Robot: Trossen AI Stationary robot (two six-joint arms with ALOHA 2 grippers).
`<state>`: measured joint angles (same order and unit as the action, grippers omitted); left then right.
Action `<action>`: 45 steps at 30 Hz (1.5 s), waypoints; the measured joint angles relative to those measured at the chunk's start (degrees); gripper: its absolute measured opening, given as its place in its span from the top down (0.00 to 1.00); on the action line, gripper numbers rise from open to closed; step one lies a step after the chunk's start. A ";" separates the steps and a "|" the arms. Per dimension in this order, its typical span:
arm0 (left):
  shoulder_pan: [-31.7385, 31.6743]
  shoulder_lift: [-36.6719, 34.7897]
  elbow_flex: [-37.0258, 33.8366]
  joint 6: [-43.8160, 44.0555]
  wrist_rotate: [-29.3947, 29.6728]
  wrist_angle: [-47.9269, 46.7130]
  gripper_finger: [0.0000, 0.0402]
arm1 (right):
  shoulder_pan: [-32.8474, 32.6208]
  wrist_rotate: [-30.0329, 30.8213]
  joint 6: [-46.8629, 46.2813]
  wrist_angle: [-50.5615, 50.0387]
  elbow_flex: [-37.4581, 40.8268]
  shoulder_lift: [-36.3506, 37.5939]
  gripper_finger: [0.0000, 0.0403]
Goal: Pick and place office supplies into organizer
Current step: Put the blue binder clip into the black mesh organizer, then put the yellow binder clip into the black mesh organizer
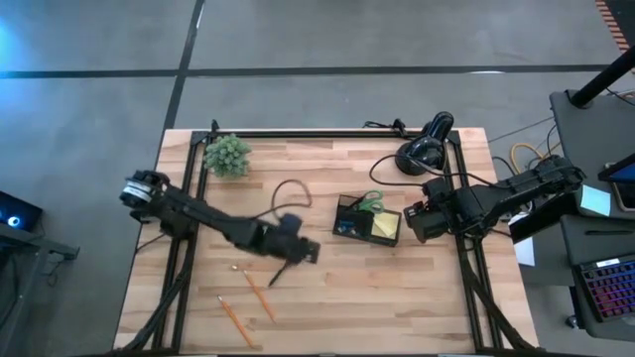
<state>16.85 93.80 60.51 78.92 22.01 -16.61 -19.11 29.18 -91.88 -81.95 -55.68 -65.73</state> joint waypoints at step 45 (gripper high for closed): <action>-5.11 0.55 13.19 -8.65 -12.48 -53.40 0.50 | -0.09 -0.65 -5.17 -0.29 0.48 0.02 0.46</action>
<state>11.74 94.35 73.69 70.27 9.53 -70.00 -19.20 28.53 -97.06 -82.24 -55.20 -65.71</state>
